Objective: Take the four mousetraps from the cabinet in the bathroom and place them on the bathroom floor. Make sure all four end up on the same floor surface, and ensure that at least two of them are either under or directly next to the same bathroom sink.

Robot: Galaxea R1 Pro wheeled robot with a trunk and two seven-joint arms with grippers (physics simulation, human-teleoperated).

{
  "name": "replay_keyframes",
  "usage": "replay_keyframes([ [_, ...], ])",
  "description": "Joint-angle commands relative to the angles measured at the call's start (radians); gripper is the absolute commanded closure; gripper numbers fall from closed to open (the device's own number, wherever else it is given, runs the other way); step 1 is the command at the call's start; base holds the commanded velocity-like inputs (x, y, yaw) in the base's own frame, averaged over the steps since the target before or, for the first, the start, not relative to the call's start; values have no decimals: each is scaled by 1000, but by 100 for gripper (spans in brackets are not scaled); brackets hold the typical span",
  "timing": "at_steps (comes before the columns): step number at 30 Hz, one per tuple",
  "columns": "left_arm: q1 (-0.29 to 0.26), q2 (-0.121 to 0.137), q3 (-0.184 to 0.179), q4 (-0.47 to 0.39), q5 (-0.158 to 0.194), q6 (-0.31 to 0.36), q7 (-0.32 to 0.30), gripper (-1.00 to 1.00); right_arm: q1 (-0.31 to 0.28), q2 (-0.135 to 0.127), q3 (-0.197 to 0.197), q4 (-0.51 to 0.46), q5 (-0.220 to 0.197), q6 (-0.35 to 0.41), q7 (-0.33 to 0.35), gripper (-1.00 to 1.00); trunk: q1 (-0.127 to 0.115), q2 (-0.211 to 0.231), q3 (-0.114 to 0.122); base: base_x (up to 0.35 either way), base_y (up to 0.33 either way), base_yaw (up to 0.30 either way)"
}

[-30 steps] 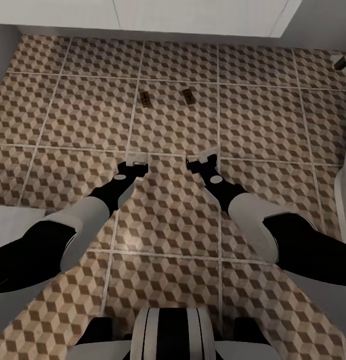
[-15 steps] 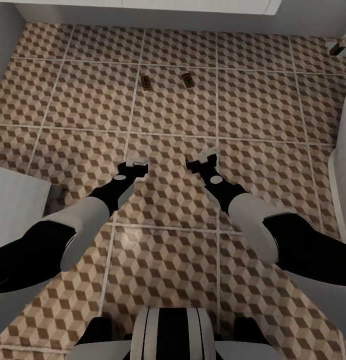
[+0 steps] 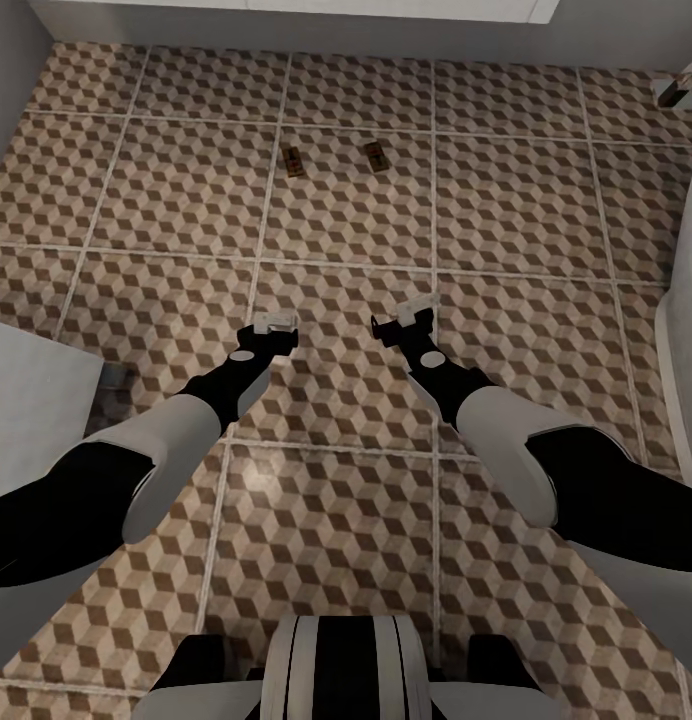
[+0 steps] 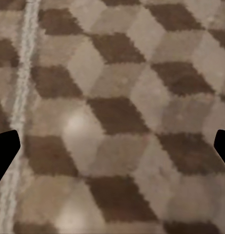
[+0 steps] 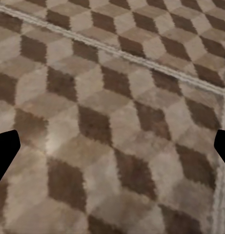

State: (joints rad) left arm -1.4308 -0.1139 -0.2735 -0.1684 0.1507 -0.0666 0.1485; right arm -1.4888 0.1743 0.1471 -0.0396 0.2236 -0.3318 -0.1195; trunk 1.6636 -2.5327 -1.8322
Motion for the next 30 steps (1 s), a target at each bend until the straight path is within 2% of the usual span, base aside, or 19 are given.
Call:
replay_keyframes([
  [1,-1,0,-9,1,10,-4,4,-100,-1,0,8,2,5,-1,-9,-100,0,0,0,-6,0,0],
  [30,2,-1,-9,3,12,-3,5,-100,-1,0,8,3,5,-1,-9,-100,-1,0,3,-1,0,0],
])
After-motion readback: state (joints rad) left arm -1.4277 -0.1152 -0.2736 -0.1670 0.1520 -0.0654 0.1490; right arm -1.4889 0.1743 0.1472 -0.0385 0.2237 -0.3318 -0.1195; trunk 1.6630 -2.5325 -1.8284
